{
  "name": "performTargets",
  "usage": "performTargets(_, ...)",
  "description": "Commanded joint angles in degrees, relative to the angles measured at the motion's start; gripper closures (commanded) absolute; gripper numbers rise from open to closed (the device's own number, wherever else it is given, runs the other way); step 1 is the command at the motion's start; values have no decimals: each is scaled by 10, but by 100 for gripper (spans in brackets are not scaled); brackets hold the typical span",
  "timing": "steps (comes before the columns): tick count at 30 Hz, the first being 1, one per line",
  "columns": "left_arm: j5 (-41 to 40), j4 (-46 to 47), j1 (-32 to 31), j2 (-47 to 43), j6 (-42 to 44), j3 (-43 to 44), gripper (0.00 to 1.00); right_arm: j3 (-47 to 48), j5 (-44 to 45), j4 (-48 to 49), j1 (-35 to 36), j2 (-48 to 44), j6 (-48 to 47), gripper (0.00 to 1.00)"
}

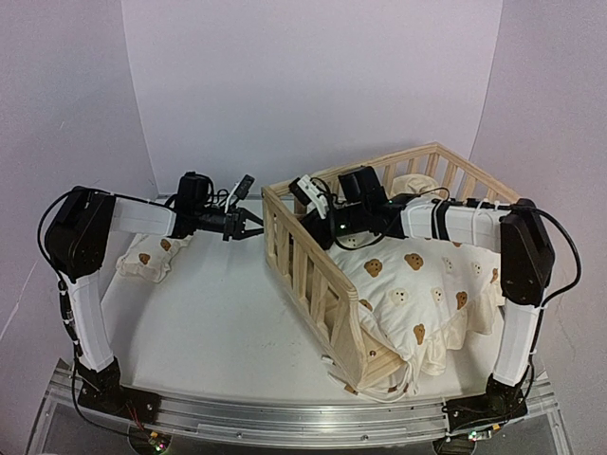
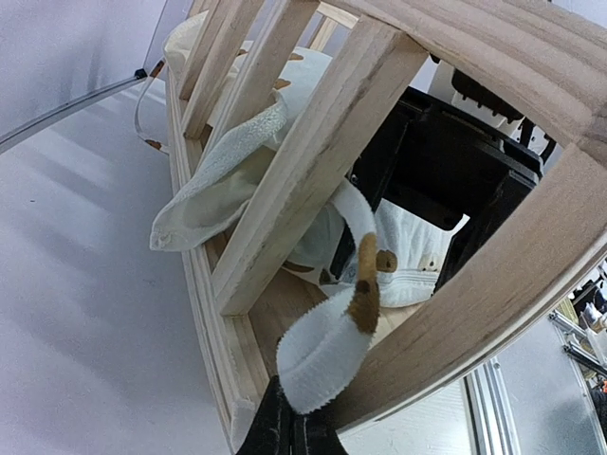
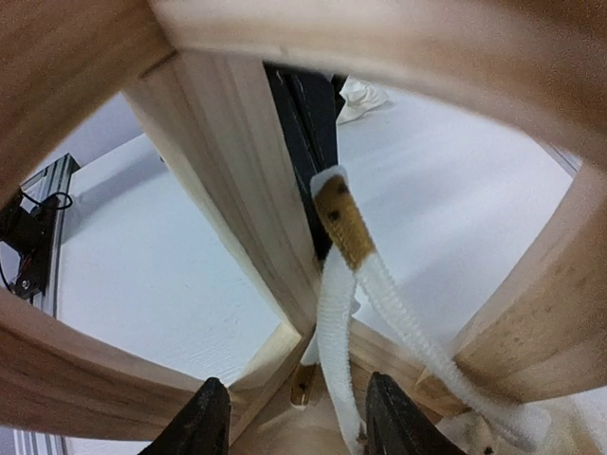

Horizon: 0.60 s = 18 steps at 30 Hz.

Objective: Set up the pet bed

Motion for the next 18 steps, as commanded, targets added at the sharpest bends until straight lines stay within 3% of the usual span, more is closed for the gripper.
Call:
performTargets(1,61,8,-5,-8,0,8,100,0,15,76,1,4,-15,49)
performTargets(4,69,8,-5,-10,-5,9,100,-2,15,89,1,11,-5,55)
performTargets(9,70,8,-5,-21,-10,6,100,-2,42,103,1,13,28,82)
performTargets(11,72,8,-5,-28,-10,5,100,-7,42,112,2,12,37,80)
performTargets(13,74,8,-5,-32,-11,5,100,-19,46,120,2,10,39,59)
performTargets(14,75,8,-5,-35,-13,5,100,-25,51,125,2,7,38,55)
performTargets(18,88,7,-10,-37,-20,9,100,-29,50,133,3,11,39,52)
